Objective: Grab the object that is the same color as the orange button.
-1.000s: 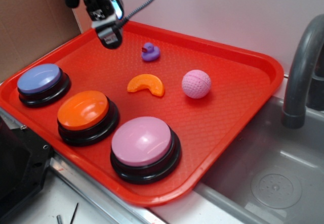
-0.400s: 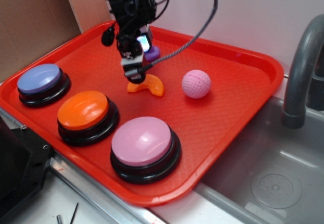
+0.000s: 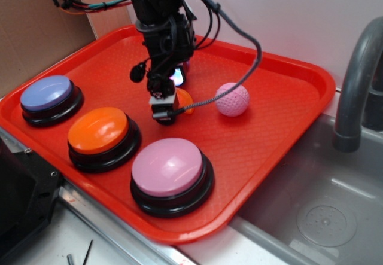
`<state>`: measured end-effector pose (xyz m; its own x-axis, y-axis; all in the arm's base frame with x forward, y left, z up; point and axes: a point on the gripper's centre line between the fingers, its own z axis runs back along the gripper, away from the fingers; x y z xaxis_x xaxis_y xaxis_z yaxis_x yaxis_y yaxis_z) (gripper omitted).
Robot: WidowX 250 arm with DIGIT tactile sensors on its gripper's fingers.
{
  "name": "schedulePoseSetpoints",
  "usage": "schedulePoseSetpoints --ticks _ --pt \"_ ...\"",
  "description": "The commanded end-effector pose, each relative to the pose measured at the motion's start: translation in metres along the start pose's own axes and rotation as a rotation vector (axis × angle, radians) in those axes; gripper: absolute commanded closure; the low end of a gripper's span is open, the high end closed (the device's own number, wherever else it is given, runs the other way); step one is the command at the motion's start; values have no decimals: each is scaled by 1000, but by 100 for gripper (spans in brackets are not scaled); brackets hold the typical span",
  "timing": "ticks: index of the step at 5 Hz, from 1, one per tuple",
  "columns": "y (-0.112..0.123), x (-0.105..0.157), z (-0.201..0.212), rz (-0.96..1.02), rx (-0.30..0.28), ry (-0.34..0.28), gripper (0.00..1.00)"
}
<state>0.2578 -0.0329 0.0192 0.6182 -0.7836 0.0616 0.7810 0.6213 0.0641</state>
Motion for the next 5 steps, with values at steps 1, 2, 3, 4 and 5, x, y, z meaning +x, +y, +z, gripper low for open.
schedulePoseSetpoints --ticks 1,2,3,4,5 --pt "-3 7 -3 -10 25 8 100" --pt "-2 7 -5 -10 30 15 100" --pt "0 7 -5 -9 32 16 100" --pt "2 7 -5 2 24 21 100" --pt "5 6 -1 17 27 21 100"
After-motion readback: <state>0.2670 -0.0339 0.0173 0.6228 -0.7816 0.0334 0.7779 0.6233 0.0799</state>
